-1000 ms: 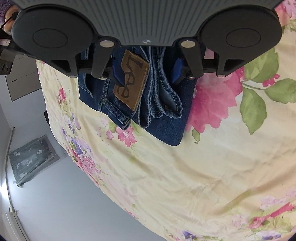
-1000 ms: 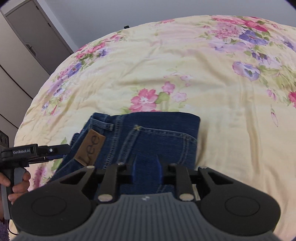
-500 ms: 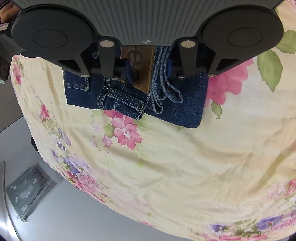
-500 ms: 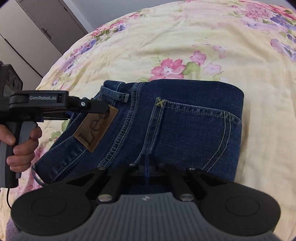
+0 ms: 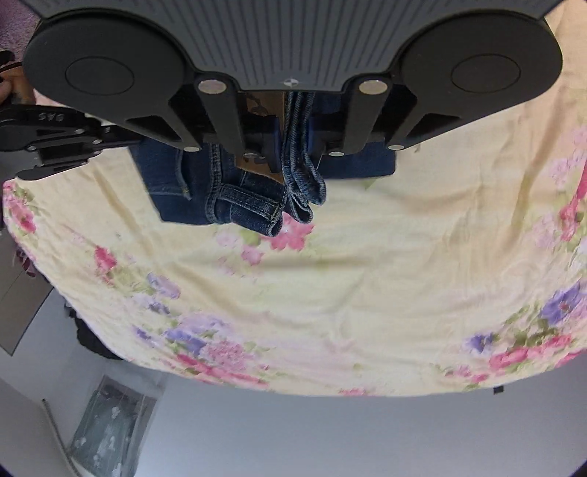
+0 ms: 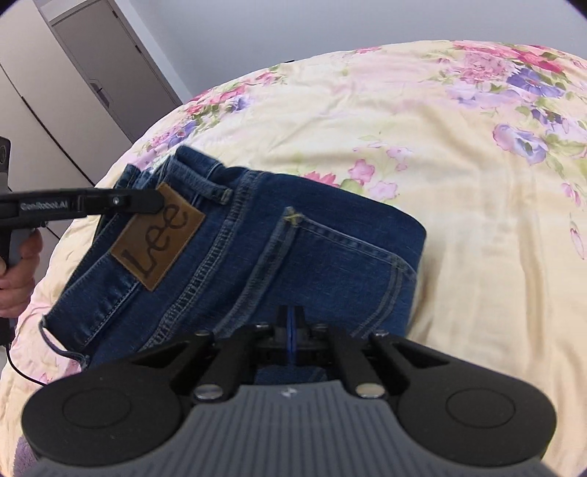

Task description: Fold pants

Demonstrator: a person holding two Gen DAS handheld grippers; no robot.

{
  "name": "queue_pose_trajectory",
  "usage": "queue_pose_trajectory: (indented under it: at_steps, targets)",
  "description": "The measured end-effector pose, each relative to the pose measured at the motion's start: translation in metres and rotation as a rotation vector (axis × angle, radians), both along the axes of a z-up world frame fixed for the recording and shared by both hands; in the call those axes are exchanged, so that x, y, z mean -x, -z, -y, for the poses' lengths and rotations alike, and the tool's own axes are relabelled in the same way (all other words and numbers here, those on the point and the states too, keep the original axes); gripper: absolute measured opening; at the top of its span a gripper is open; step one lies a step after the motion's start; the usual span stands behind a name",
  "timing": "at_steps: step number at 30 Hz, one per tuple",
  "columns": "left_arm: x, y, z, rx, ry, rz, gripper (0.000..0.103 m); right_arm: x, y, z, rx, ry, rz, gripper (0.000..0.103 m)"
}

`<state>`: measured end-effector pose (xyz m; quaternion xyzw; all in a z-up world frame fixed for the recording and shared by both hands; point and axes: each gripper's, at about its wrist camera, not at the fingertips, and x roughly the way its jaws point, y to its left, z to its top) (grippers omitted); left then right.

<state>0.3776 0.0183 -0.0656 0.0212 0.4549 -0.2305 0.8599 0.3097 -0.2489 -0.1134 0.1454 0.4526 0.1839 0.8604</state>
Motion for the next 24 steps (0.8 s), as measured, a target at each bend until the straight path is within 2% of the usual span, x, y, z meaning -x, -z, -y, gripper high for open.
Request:
queue_pose_trajectory:
  at_steps: [3,5,10,12,14,15,17,19,21,24]
  targets:
    - [-0.004,0.034,-0.017,-0.066,-0.08,-0.027,0.012,-0.004,0.012,-0.004,-0.004,0.001,-0.014,0.0]
    - [-0.01,0.054,-0.025,-0.045,-0.109,-0.079,0.012,-0.009,0.026,-0.008,-0.017,0.003,-0.043,0.0]
    - [-0.014,0.067,-0.028,-0.051,-0.118,-0.095,0.012,-0.025,0.047,-0.026,-0.042,0.012,-0.082,0.0]
    - [-0.016,0.067,-0.033,-0.031,-0.127,-0.105,0.013,-0.031,0.048,-0.039,0.002,0.001,-0.081,0.0]
    - [-0.013,0.062,-0.038,-0.018,-0.152,-0.107,0.022,-0.033,0.044,-0.051,0.061,-0.026,-0.058,0.0]
    - [-0.01,0.058,-0.039,-0.014,-0.166,-0.105,0.022,-0.032,0.042,-0.054,0.082,-0.036,-0.051,0.0]
    - [0.002,0.049,-0.038,-0.038,-0.167,-0.085,0.023,-0.029,0.037,-0.054,0.108,-0.056,-0.036,0.0]
    - [0.019,0.035,-0.034,-0.073,-0.133,-0.043,0.026,-0.021,0.028,-0.048,0.104,-0.052,-0.027,0.0]
    - [0.037,0.02,-0.032,-0.07,-0.083,-0.011,0.026,-0.007,0.017,-0.044,0.094,-0.054,0.003,0.0]
    - [0.063,0.002,-0.025,-0.088,-0.004,0.001,0.032,0.021,-0.001,-0.043,0.134,-0.07,0.054,0.0]
